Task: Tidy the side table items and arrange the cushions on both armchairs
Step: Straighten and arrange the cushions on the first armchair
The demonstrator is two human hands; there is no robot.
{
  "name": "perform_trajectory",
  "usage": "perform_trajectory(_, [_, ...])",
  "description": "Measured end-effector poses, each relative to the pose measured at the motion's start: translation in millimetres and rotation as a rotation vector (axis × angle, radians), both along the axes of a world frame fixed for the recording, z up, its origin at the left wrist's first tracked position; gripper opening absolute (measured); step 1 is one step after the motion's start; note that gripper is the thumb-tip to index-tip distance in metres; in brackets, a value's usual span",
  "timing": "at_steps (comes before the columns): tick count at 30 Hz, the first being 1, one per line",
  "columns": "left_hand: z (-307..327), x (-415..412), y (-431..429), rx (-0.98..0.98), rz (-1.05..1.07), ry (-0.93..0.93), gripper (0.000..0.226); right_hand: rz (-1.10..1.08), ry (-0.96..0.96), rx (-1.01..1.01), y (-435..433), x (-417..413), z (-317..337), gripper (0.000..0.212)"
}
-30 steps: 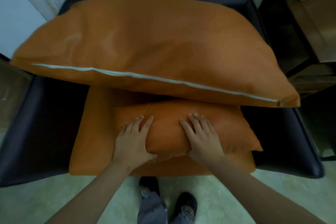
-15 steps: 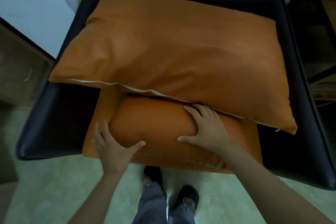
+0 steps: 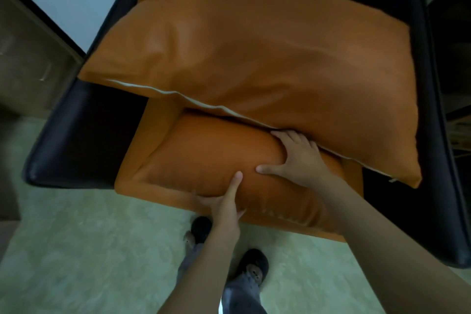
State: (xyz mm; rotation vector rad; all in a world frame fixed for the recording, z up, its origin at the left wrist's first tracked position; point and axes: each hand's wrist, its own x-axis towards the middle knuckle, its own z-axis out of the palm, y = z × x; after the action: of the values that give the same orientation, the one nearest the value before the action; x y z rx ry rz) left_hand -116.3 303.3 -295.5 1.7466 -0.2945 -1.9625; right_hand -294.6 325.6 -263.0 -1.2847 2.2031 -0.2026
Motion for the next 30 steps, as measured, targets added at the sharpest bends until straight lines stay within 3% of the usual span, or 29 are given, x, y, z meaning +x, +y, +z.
perform_trajectory(4, [5.7, 2.8, -0.4, -0.115, 0.046, -0.127, 0.141, -0.034, -0.015, 0.035, 0.8, 10.8, -0.9, 0.099])
perform_trajectory(8, [15.0, 29.8, -27.3, -0.254, 0.007, -0.28, 0.129, -0.096, -0.115, 0.14, -3.0, 47.5, 1.5, 0.102])
perform_trajectory(14, [21.5, 116.0, -105.7, -0.434, -0.461, -0.651, 0.131, -0.303, -0.566, 0.195, -16.2, 167.0, -30.6, 0.103])
perform_trajectory(19, [14.3, 168.5, -134.6, -0.442, -0.662, -0.471, 0.14, -0.551, -0.678, 0.061, -34.3, 224.5, -45.8, 0.116])
perform_trajectory(24, [5.0, 182.7, -146.9, -0.436, -0.666, -0.354, 0.127, -0.652, -0.648, 0.009, -52.5, 240.3, -42.8, 0.11])
perform_trajectory(27, [11.5, 194.0, -178.1, -0.452, -0.697, -0.383, 0.132, -0.722, -0.723, -0.033, -79.9, 259.3, -40.4, 0.106])
perform_trajectory(30, [16.5, 208.8, -231.9, -0.549, -0.668, -0.524, 0.112, -0.738, -0.856, -0.08, -139.6, 284.0, -45.1, 0.104])
